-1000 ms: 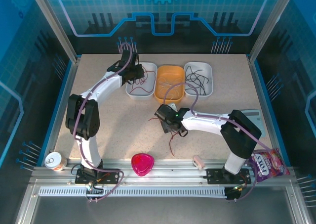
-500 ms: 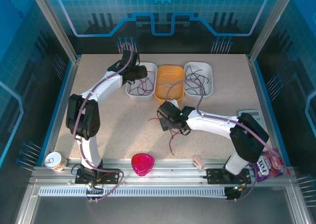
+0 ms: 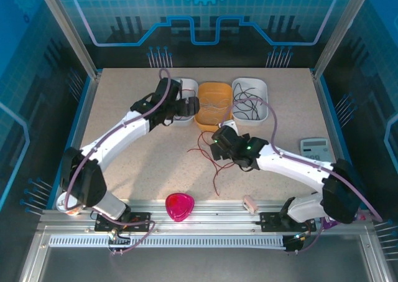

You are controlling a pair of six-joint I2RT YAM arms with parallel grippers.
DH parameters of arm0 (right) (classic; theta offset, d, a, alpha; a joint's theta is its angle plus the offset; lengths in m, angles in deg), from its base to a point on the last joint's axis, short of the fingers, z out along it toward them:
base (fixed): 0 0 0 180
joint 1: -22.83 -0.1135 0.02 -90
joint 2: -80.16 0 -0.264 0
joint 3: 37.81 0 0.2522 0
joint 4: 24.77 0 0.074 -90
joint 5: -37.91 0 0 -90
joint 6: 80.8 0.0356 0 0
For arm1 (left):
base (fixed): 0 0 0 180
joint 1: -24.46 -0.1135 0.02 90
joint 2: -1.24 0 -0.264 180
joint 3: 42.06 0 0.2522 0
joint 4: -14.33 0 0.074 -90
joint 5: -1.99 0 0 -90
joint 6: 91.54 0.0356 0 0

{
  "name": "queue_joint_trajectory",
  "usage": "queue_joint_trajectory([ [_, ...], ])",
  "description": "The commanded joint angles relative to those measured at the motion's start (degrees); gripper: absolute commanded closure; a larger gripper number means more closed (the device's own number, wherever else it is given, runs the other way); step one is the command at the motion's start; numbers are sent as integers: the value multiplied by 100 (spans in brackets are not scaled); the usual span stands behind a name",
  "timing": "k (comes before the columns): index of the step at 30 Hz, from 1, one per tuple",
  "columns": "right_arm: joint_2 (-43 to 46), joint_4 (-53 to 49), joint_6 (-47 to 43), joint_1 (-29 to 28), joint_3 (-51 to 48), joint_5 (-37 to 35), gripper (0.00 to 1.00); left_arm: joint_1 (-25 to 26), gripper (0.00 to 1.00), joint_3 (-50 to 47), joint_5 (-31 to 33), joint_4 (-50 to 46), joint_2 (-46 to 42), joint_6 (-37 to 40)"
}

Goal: Untangle the cables

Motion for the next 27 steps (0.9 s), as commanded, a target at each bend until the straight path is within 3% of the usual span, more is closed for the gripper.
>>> queue_joint_trajectory([
  [1,354,295,-152,186,-191,-133,0,323,1,-502,539,-43,-371,-353],
  [6,723,581,-167,579,-613,253,0,965,1,-1384,1021,66,-747,-1167],
  [13,666,522,47,779,-758,-263,0,1595,1,-2357,1432,514,-803,-3100],
  [18,753,847,46,838,-938,-47,0,1849,4,-2158,1566,406,-284,-3795],
  [27,1184,1230,162,1072,-1420,365,0,2071,14,-1561,1609,486,646,-4193],
])
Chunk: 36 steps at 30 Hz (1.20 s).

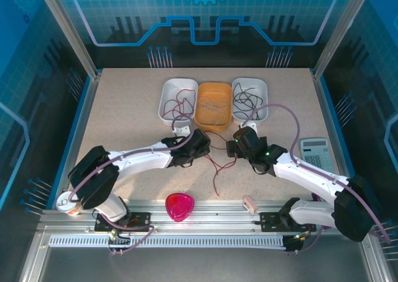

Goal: Untangle the cables

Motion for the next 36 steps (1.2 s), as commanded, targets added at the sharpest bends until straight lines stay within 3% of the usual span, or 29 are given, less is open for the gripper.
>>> queue_joint_trajectory([
  [1,293,339,153,168,-213,172,0,51,14,299,168,31,260,-391],
  [12,891,777,76,579,-743,421,0,143,23,952,404,-649,918,-618],
  [18,1067,957,64,594,-938,422,0,152,39,1095,318,-697,1157,-680],
  [22,1143,976,88,605,-983,423,0,152,43,1166,246,-789,1302,-764],
  [24,1171,967,103,608,-992,420,0,161,52,1187,213,-797,1363,-751],
  [36,1316,1344,193,613,-1212,681,0,161,53,1504,-103,-713,1811,-478],
])
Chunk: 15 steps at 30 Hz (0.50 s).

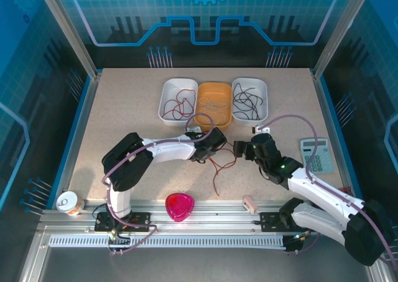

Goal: Untangle the cables

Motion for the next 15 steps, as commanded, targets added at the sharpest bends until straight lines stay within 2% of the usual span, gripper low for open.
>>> queue_joint_trajectory([
  [1,67,270,136,72,-110,93,0,43,53,200,-169,-61,144,112],
  [5,47,186,194,66,-78,120,0,43,56,207,-248,-99,213,110],
  [11,21,236,235,66,-101,235,0,45,91,182,-309,-104,144,152],
  [15,-48,249,244,70,-78,284,0,43,92,133,-324,-23,-89,218],
])
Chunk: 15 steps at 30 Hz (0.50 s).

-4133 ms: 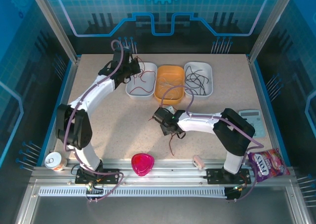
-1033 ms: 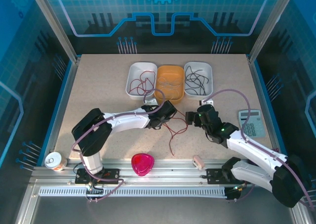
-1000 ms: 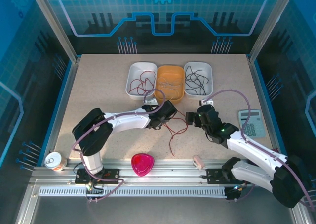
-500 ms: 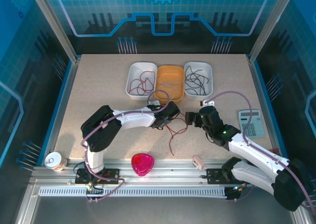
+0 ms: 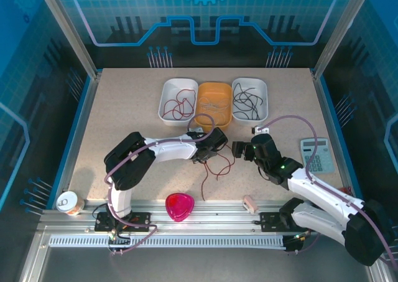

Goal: Untangle the cables

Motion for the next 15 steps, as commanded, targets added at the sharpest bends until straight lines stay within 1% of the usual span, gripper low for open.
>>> queue_joint_trajectory([
  [1,-56,156,102,71,-30,47,0,41,92,29,-74,1,-278,108],
  [7,-205,61,124,69,61,120,0,41,92,-226,-45,276,-871,278],
  [9,-248,17,157,69,88,128,0,44,95,-309,41,301,-1078,340],
  [11,-286,-12,164,70,111,135,0,36,100,-410,176,302,-1281,396],
  [15,-378,-58,203,74,141,142,0,23,100,-657,429,368,-1639,469],
])
